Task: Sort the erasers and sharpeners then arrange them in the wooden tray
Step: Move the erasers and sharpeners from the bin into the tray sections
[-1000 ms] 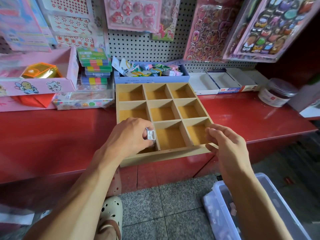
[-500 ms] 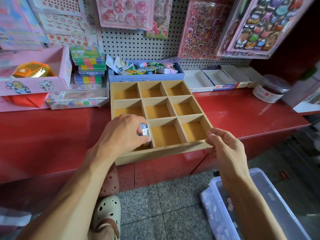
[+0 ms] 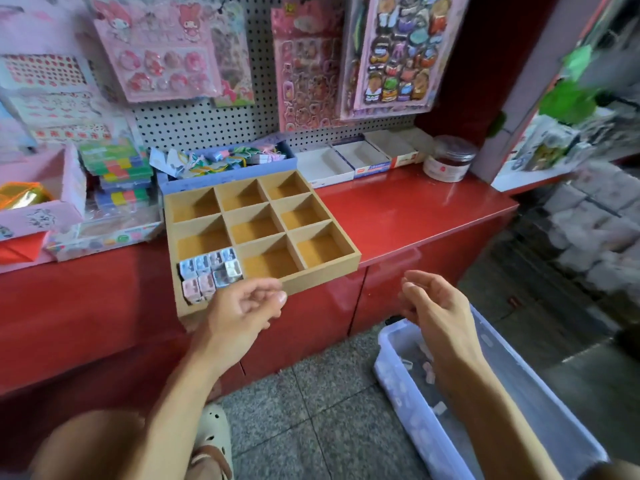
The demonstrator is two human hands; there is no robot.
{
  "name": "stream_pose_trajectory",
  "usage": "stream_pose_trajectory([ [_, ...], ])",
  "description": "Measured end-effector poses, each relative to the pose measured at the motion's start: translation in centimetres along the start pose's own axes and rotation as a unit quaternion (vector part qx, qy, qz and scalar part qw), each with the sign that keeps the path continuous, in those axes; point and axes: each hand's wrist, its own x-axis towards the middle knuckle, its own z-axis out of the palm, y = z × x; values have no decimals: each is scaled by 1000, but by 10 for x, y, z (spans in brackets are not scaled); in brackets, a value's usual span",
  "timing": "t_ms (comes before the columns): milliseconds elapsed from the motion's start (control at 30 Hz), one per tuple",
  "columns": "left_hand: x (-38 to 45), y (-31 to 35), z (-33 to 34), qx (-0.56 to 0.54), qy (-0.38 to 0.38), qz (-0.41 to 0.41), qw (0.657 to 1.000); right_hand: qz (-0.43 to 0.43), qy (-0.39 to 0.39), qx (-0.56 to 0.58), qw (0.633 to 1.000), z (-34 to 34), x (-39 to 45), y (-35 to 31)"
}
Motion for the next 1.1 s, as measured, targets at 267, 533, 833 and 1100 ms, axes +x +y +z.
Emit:
stream_pose_trajectory([
  [267, -59, -10, 86, 43, -96, -67, 992, 59, 49, 35, 996, -96, -43, 33],
  [533, -77, -12, 177, 123, -182, -34, 975, 91, 97, -14, 991, -164, -73, 89],
  [833, -20, -71, 275, 298, -284, 23, 911, 196, 82, -89, 973, -160, -39, 190],
  [1100, 66, -152, 333, 426, -340, 100, 832, 258, -76, -216, 939, -141, 42, 316],
])
